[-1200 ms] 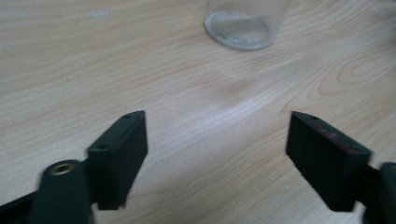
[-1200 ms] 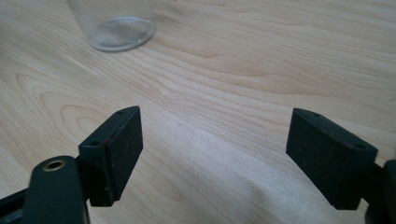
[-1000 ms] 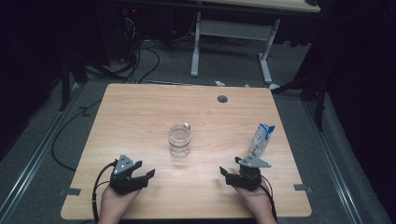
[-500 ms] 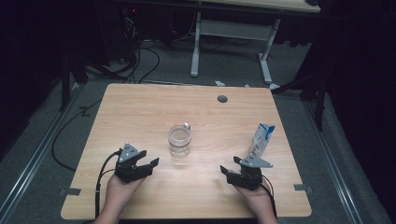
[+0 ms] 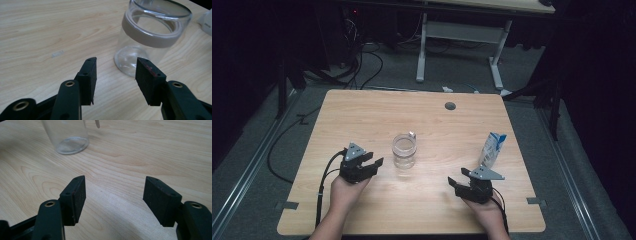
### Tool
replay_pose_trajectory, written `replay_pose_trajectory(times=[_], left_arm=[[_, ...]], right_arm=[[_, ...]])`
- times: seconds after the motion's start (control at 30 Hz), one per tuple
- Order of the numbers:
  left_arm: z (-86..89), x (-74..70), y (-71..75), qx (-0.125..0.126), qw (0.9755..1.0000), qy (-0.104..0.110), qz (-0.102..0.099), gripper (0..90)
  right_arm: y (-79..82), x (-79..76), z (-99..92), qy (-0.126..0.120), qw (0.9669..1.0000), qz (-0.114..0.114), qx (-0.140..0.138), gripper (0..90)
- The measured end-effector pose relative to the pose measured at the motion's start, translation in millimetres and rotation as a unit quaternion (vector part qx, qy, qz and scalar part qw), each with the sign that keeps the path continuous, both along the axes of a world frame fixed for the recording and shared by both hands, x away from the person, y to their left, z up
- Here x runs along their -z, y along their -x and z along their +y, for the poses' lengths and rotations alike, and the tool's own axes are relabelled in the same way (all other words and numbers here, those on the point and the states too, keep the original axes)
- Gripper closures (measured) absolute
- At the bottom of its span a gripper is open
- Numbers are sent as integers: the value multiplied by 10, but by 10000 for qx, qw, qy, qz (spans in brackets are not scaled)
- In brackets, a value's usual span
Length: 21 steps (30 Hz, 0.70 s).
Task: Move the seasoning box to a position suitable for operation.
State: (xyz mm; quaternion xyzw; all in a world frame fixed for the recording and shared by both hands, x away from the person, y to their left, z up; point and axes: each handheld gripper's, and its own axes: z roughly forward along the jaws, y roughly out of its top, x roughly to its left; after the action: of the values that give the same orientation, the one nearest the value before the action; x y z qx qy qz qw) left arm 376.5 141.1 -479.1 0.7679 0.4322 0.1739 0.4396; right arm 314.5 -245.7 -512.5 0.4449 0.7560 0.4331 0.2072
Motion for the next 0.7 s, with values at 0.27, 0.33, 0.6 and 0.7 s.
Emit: replay_pose_trajectory(times=[0.27, 0.33, 0.6, 0.7], left_arm=[[-72, -71, -157, 3, 9999, -31, -114, 595], [-96, -89, -210, 0, 9999, -11, -138, 609], [-217, -136, -395, -36, 9997, -115, -228, 715], [-240, -127, -432, -81, 9997, -23, -242, 767]], right_arm=[[-2, -6, -7, -41, 10000, -6, -11, 358], [-1, -8, -7, -37, 10000, -9, -12, 359], [1, -12, -28, -82, 10000, -6, 11, 361], [2, -13, -28, -86, 10000, -10, -1, 362]])
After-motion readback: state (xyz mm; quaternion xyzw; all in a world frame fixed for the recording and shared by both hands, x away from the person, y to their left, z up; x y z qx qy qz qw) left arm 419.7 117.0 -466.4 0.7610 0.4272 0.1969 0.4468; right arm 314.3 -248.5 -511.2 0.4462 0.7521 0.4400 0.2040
